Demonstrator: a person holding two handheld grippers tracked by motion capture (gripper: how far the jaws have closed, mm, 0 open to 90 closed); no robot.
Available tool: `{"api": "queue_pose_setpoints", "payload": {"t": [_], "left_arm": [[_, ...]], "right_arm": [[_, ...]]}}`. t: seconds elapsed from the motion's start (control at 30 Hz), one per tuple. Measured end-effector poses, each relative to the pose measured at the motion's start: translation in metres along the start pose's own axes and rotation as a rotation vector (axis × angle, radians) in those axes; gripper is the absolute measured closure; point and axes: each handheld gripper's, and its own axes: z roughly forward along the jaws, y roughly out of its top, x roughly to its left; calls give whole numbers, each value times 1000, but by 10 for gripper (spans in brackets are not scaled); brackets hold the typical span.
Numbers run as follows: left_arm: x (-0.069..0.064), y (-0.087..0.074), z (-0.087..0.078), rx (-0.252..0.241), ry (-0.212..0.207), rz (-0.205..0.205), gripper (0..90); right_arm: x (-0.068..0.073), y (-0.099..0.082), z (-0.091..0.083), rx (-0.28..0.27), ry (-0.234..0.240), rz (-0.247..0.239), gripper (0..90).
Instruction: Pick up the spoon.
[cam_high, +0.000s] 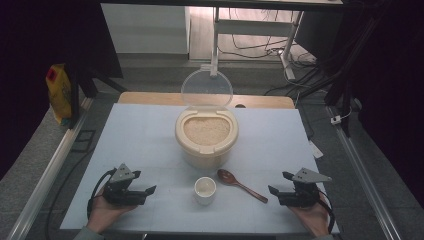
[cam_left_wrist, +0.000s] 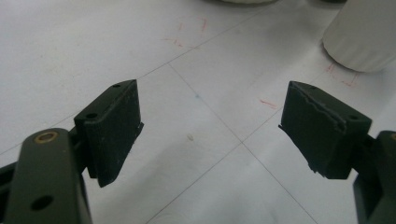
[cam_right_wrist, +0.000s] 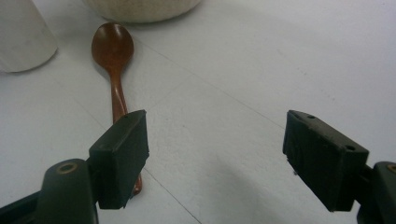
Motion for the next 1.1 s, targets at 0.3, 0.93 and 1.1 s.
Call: {"api": "queue_pose_setpoints", "payload": {"t": [0.3, 0.93, 1.1], "left_arm": [[2, -2, 0, 10, -1, -15, 189], [4, -2, 1, 30, -10, -23, 163], [4, -2, 3, 42, -13, -18, 154]], "right_arm": [[1, 0, 0, 4, -3, -1, 231], [8, 25, -8, 41, 13, -42, 220], [14, 37, -9, 107, 43, -52, 260]]}}
